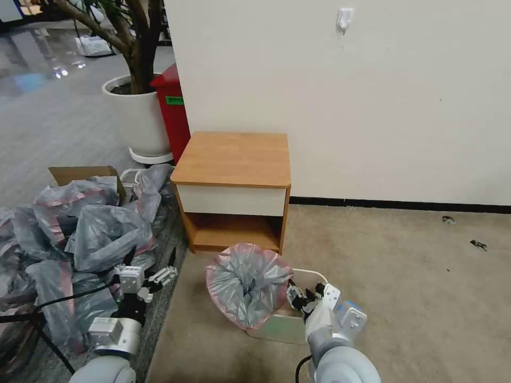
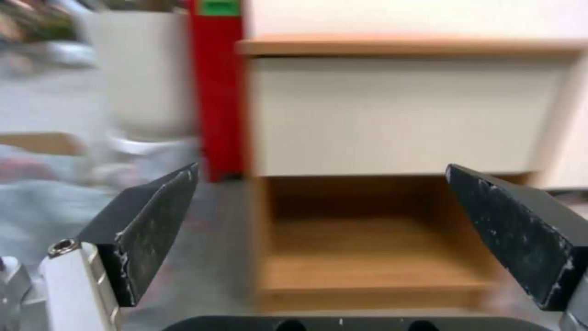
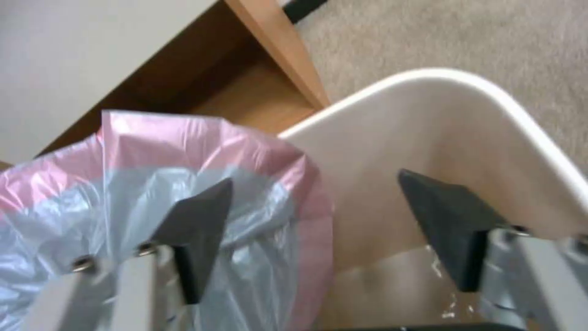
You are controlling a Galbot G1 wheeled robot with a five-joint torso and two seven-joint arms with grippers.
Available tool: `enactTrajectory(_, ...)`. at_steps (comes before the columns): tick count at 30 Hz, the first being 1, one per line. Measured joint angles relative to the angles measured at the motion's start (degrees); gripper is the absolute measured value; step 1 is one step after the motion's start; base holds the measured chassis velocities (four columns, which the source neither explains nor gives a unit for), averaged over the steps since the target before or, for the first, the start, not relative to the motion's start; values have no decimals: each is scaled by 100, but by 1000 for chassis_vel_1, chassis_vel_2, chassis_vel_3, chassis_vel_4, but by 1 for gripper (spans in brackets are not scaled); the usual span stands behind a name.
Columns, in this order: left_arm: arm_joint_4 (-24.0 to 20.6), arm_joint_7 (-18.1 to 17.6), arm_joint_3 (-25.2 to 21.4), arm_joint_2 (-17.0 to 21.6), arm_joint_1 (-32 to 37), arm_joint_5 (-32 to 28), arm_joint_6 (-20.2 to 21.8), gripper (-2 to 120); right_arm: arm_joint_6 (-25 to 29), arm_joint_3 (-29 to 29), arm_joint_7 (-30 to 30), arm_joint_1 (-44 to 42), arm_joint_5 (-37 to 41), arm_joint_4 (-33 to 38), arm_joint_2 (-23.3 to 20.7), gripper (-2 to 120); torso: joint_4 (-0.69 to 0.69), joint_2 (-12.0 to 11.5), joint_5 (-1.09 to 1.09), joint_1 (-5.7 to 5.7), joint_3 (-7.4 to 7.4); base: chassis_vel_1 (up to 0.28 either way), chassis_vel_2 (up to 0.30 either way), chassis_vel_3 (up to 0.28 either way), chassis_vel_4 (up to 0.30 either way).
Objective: Pick up the garbage bag from the table and place it over the trash can.
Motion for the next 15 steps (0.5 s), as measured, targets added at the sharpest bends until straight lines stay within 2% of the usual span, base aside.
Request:
enactTrajectory(1,-197,542,-6,69,79,-615,101,100,68,37,-52,-1,-89,1,3,80,1,0,1,0,0,0,0,0,0)
enactTrajectory(2,-197,542,-6,69,79,-615,101,100,68,37,-52,-1,-89,1,3,80,1,0,1,0,0,0,0,0,0)
enactTrajectory(3,-262,735,-17,94,99,-813,132,100,92,47,-69,-1,-115,1,4,82,1,0,1,0,0,0,0,0,0)
enactTrajectory(5,-564,1759,-89,256,96,-1716,242,100,277,139,-184,9,-286,-2,16,93,0,0,2,0,0,0,0,0,0)
enactTrajectory(6,-666,2071,-90,364,41,-1978,240,100,336,169,-227,19,-341,-2,26,96,0,0,1,0,0,0,0,0,0)
enactTrajectory(7,-727,2187,-78,444,4,-2093,234,100,364,185,-245,28,-365,-1,35,99,0,0,1,0,0,0,0,0,0)
enactTrajectory(11,-869,2293,-18,676,-86,-2308,260,100,435,222,-292,50,-421,7,62,100,0,0,1,0,0,0,0,0,0)
enactTrajectory(13,-920,2213,48,799,-123,-2384,309,100,484,249,-320,54,-454,12,81,100,-1,0,1,0,0,0,0,0,0)
enactTrajectory(14,-978,1940,181,926,-182,-2505,451,100,555,275,-357,48,-499,23,112,100,-1,0,1,0,0,0,0,0,0)
enactTrajectory(15,-988,1859,226,952,-205,-2558,520,100,585,282,-371,42,-523,26,128,100,0,0,1,0,0,0,0,0,0)
